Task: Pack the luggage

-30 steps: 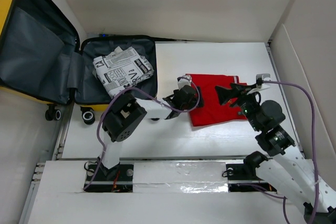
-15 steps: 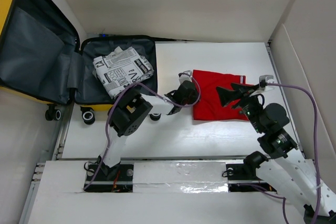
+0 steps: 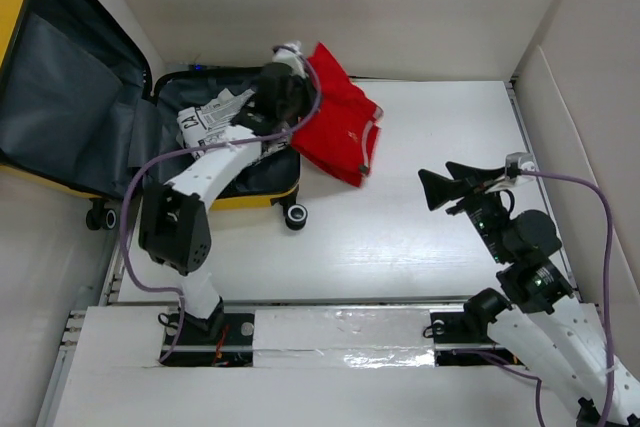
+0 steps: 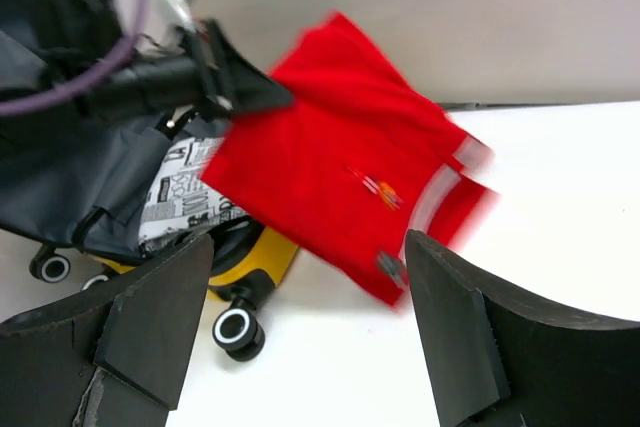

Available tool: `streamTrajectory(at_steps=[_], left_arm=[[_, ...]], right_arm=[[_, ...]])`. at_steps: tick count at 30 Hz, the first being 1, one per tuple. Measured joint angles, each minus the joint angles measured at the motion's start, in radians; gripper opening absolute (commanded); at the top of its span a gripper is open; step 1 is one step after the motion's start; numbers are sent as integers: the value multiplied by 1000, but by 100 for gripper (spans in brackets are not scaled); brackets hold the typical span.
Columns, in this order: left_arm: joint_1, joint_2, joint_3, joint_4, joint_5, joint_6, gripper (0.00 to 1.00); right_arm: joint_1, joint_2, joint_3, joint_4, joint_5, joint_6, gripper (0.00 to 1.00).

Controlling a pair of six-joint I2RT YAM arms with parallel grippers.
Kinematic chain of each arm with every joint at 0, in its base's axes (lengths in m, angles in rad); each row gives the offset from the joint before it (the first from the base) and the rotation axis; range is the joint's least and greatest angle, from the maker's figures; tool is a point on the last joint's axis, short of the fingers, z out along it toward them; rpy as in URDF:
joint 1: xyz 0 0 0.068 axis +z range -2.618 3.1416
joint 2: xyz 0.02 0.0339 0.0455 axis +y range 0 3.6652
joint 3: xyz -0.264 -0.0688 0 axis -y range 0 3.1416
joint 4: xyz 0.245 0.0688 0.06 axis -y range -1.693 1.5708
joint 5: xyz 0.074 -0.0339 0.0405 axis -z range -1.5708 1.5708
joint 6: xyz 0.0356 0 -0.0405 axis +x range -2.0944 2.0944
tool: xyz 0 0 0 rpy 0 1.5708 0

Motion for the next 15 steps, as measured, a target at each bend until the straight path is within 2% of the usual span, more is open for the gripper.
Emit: streamTrajectory(at_steps=[4,9,15], left_arm=[[212,-97,8,-46,19,60,0],[477,-203,-161,-31,16,70,0],[637,-216,-337,-24,-28,84,0]], right_arm=[[0,-29,0,-1,4,0,83],[0,-32,0,-2,1,0,83],[0,-31,0,-2,-2,0,83]])
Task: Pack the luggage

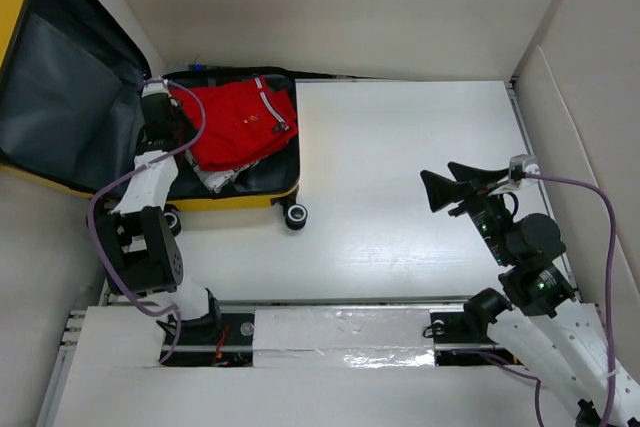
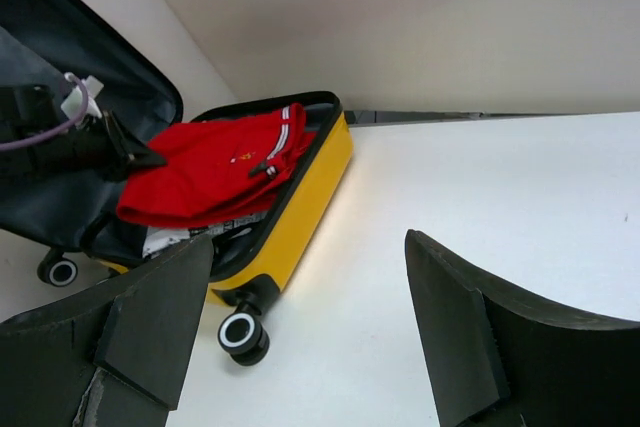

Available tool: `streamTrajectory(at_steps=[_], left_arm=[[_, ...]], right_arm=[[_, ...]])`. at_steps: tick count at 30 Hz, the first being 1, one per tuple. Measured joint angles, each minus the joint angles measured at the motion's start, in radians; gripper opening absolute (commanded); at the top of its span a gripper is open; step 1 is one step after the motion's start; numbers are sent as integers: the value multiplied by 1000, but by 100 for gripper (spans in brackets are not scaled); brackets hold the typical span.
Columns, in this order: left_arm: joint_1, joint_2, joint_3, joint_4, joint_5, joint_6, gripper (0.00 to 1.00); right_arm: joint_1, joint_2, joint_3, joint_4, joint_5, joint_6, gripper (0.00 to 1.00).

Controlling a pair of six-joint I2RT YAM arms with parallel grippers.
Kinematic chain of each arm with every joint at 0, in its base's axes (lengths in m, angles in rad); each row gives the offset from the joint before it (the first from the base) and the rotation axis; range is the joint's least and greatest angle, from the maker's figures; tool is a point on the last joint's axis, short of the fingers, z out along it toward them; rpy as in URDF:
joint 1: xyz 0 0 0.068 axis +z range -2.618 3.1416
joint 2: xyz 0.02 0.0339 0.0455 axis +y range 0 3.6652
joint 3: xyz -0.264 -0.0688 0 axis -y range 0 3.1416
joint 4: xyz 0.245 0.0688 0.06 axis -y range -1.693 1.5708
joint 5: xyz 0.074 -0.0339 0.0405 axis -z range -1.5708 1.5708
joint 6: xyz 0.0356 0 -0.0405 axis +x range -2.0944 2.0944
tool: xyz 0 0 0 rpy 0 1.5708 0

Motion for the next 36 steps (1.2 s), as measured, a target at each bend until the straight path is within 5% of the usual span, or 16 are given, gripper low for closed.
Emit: streamTrajectory(at_steps=[2,6,16,18,20,21,29,36], left_arm=[[11,0,-44,13,-37,6,5],[-1,-2,-67,29,-116,6,42],[18,-165,-32,-119,-370,-59,39],[31,-219,-22,-154,-409,-85,40],[41,-298,-34,-187,-433,-109,41],[44,-343,-49,-198,-444,-119,41],[48,-822,-164,-347,-646,-175,54],[64,-770,-185,-437,-938,-140,64]], right_arm=[[0,3,0,1,-3,0,83],[0,24,0,2,-16,0,82],[0,63,-17,3,-61,-3,74],[0,63,-18,5,-64,-6,56],[0,65,-20,10,-77,-10,16],[0,68,-23,14,-85,-13,12],[0,108,-26,19,-132,-8,10],[2,108,-26,28,-142,-9,15]])
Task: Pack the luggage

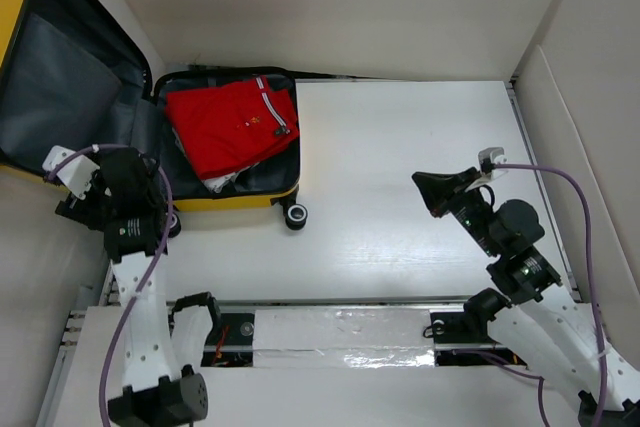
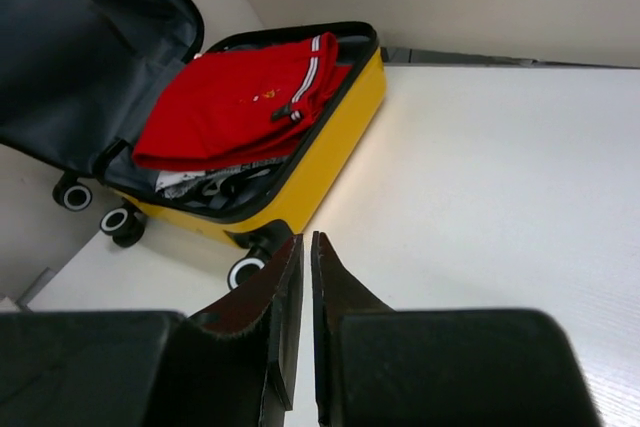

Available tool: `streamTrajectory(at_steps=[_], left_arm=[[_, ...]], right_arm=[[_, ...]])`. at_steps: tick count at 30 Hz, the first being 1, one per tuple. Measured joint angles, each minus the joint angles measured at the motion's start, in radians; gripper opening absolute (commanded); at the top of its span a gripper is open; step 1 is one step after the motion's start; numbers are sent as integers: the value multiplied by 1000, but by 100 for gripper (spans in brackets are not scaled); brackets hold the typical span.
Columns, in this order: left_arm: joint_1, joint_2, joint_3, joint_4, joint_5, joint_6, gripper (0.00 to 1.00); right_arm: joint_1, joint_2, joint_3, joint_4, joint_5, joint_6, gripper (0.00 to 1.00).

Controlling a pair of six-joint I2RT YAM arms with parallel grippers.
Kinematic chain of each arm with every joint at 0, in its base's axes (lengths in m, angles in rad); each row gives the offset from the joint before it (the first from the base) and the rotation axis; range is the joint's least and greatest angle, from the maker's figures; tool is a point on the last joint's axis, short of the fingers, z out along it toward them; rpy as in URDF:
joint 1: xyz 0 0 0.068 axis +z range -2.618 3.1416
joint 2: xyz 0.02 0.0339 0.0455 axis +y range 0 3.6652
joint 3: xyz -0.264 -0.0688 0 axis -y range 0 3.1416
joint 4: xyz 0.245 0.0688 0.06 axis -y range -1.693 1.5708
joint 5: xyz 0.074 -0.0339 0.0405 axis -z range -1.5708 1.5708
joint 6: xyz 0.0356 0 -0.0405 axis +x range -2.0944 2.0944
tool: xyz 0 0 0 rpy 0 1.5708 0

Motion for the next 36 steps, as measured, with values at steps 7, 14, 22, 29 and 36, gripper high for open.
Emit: streamTrajectory(at_steps=[7,14,22,29,36], left_arm=[[91,326,190,-95,-129,51,68],[140,410,291,-99,-114,101,36],[145,437,343,-109,-96,119,0],[87,411,343,-102,-74,122,0],[-245,327,361,-71,68,203,0]], right_arm=[[0,50,0,-2,-58,-21,17],[0,63,0,0,-125,-28,18],[0,95,1,-2,-127,-28,19],[0,127,2,-2,-98,-29,19],[0,180,3,-2,-60,-32,20]])
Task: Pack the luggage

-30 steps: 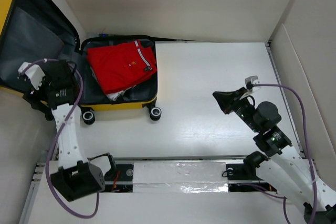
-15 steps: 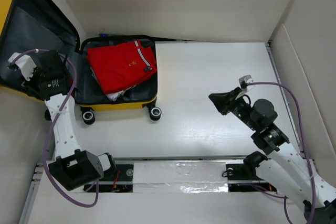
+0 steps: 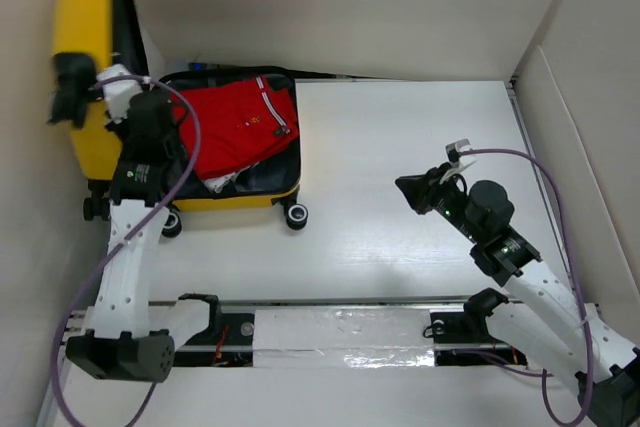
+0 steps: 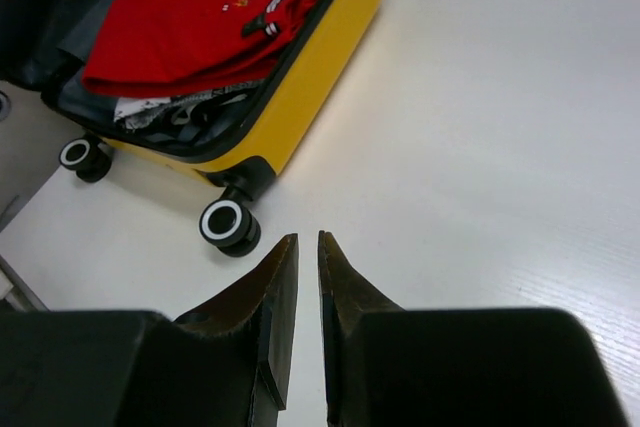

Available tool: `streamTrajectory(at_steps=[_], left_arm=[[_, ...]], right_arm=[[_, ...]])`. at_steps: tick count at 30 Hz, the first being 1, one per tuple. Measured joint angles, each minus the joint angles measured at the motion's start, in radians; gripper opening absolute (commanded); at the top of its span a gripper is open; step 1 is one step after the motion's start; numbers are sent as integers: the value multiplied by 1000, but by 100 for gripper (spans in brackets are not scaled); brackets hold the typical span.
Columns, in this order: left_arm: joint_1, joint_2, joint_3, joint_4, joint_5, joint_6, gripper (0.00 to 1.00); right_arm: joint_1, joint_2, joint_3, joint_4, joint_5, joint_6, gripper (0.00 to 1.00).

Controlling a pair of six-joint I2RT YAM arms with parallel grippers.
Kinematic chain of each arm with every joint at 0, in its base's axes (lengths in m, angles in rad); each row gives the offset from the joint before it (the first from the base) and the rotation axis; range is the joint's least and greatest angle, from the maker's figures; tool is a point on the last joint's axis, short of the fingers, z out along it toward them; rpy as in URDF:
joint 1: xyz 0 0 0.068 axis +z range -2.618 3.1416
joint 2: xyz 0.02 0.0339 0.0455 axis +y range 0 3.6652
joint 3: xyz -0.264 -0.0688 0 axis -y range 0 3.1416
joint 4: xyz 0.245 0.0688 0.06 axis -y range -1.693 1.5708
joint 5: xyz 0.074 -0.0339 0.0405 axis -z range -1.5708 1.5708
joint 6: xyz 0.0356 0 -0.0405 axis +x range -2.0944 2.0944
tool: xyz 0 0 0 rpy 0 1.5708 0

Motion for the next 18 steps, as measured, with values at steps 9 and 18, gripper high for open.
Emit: streamTrajectory(at_steps=[9,18], left_arm=[[-251,-93,-116,112,835,154,86],[-253,-140,-222,115,1394,128,40]], right_arm=[[0,86,2,1,33,1,28],[0,135,4,6,59,0,2]])
